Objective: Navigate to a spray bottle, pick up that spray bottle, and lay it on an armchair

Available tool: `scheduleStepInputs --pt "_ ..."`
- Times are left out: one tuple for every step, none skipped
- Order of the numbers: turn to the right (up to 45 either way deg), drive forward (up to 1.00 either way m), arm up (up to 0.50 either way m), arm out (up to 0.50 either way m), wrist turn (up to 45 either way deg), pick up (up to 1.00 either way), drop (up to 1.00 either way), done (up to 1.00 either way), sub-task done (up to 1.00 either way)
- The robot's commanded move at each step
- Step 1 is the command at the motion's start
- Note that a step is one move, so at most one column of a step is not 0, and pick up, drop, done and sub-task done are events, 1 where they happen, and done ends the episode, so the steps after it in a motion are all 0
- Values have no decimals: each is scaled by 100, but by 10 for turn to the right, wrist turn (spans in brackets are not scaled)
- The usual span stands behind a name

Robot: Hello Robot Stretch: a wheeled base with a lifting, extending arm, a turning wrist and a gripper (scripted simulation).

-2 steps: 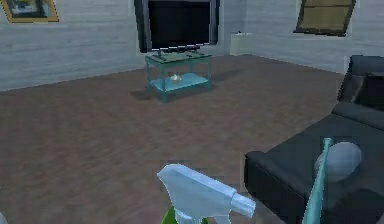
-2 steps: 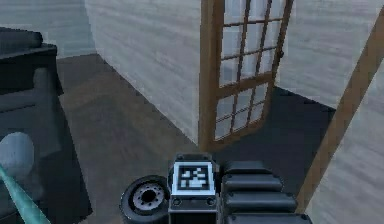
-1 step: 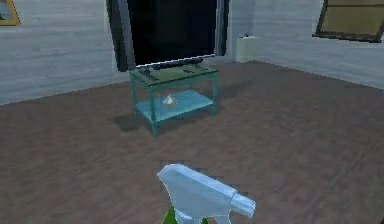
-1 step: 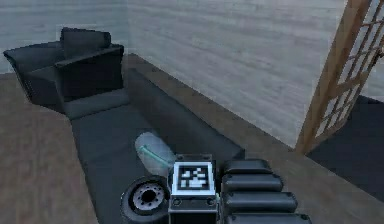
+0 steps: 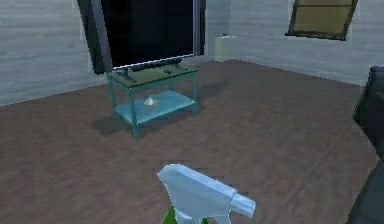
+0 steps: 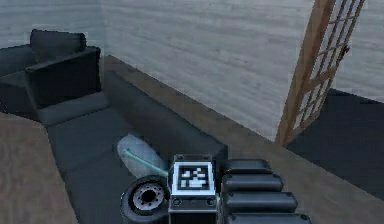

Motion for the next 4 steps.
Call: scheduleStepInputs --pt "0 40 0 0 0 0 0 0 0" --pt "420 0 0 0 0 0 0 0 0" --pt "0 100 0 0 0 0 0 0 0" --pt "30 0 0 0 0 0 0 0 0"
